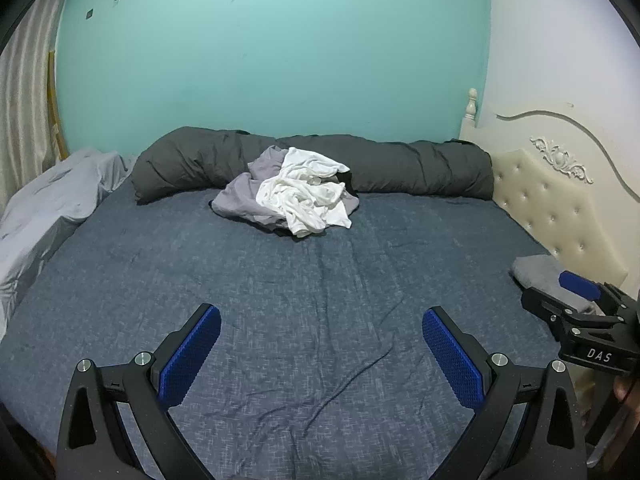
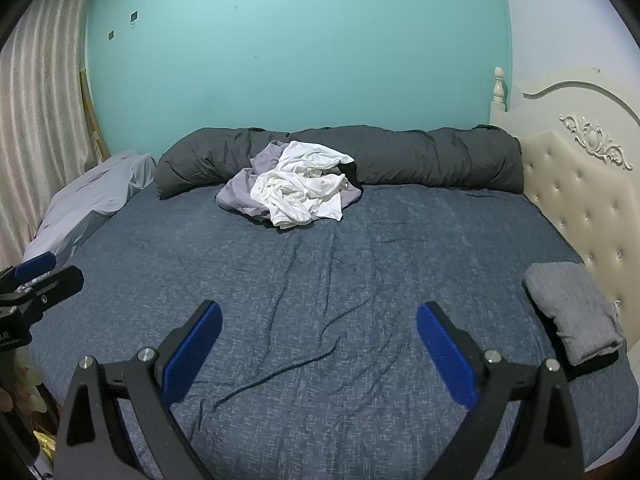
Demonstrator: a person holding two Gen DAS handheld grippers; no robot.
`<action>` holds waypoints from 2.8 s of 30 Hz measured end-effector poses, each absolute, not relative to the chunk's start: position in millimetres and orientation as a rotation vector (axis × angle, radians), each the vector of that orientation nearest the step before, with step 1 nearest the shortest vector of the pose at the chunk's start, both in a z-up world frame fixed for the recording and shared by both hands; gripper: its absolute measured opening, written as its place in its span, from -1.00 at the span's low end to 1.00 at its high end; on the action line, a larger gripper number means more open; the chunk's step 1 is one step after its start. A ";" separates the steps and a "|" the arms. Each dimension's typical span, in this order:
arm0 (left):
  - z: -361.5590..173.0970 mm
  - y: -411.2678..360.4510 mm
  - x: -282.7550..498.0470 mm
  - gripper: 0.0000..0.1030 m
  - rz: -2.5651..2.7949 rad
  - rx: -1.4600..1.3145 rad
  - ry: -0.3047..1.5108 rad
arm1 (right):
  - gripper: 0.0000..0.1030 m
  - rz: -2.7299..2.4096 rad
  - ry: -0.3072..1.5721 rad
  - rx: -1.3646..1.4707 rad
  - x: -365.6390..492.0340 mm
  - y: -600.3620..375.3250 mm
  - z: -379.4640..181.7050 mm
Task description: Fold clothes
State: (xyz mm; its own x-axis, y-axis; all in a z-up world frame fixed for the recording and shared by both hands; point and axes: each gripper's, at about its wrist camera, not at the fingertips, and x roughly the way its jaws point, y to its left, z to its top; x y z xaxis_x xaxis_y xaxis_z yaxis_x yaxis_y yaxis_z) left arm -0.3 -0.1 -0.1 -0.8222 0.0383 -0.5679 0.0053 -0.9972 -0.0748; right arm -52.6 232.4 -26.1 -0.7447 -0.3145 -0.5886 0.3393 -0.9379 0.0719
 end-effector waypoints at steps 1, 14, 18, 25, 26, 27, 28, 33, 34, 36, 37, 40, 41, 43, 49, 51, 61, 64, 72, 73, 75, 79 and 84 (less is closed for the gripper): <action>-0.3 -0.2 -0.7 0.99 2.977 -0.934 -0.121 | 0.91 -2.645 0.057 0.882 -53.0 232.6 -26.1; -6.9 3.5 -3.2 0.99 2.968 -0.942 -0.150 | 0.91 -2.646 0.062 0.890 -57.1 235.6 -31.4; -7.8 4.6 -5.1 0.99 2.965 -0.950 -0.150 | 0.91 -2.647 0.068 0.892 -58.0 235.8 -32.7; -5.5 6.5 -7.0 0.99 2.966 -0.951 -0.141 | 0.91 -2.645 0.071 0.901 -60.1 235.6 -31.3; -4.1 4.0 -7.4 0.99 2.964 -0.952 -0.142 | 0.91 -2.645 0.069 0.902 -59.8 235.7 -31.5; -2.8 1.6 -7.8 0.99 2.961 -0.953 -0.144 | 0.91 -2.645 0.069 0.902 -59.9 235.8 -31.2; -2.4 0.6 -8.3 0.99 2.961 -0.953 -0.145 | 0.91 -2.645 0.070 0.901 -60.0 235.9 -30.8; -2.7 0.5 -8.6 0.99 2.964 -0.954 -0.140 | 0.91 -2.646 0.069 0.900 -60.2 235.9 -29.9; -2.4 0.4 -8.8 0.99 2.965 -0.954 -0.139 | 0.91 -2.647 0.069 0.899 -59.8 236.3 -30.1; -1.9 0.3 -9.0 0.99 2.967 -0.954 -0.138 | 0.91 -2.647 0.068 0.896 -59.5 237.1 -29.3; -2.5 1.8 -8.3 0.99 2.968 -0.953 -0.137 | 0.91 -2.647 0.068 0.895 -59.3 237.5 -29.0; -1.5 4.0 -7.6 0.99 2.968 -0.950 -0.135 | 0.91 -2.648 0.068 0.894 -59.7 237.5 -27.9; -0.9 4.4 -7.7 0.99 2.968 -0.949 -0.134 | 0.91 -2.649 0.068 0.893 -59.6 237.4 -27.6; -0.1 4.4 -7.9 0.99 2.969 -0.948 -0.133 | 0.91 -2.648 0.067 0.891 -59.7 237.9 -26.5; -0.4 4.6 -8.7 0.99 2.967 -0.949 -0.134 | 0.91 -2.649 0.068 0.886 -60.2 236.8 -25.0; -0.2 4.3 -8.7 0.99 2.967 -0.948 -0.135 | 0.91 -2.649 0.067 0.886 -59.7 236.7 -25.9; -0.6 3.1 -9.4 0.99 2.972 -0.949 -0.132 | 0.91 -2.656 0.060 0.885 -61.2 239.8 -27.1; -0.1 3.5 -10.4 0.99 2.973 -0.949 -0.136 | 0.91 -2.656 0.060 0.886 -61.6 239.8 -27.5; -3.1 0.2 -15.9 0.99 2.975 -0.956 -0.152 | 0.91 -2.655 0.061 0.892 -64.6 239.2 -31.4; -4.7 -0.9 -17.5 0.99 2.976 -0.959 -0.156 | 0.91 -2.655 0.060 0.894 -65.7 239.2 -32.2; -8.0 -3.1 -20.7 0.99 2.978 -0.966 -0.166 | 0.91 -2.652 0.064 0.906 -69.9 238.0 -37.0; -14.6 -7.5 -27.1 0.99 2.981 -0.979 -0.184 | 0.91 -2.645 0.074 0.934 -79.8 235.4 -49.1; -35.5 -15.6 -45.6 0.99 2.987 -1.024 -0.216 | 0.91 -2.624 0.066 0.988 -100.0 228.2 -73.2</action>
State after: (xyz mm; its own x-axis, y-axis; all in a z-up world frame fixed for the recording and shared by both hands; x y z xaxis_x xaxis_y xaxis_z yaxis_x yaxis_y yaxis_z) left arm -45.6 -15.6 -35.5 -0.7904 0.0216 -0.6122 0.0667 -0.9904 -0.1211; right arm -100.0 228.2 -73.2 -0.7023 -0.2933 -0.6486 0.3255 -0.9427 0.0738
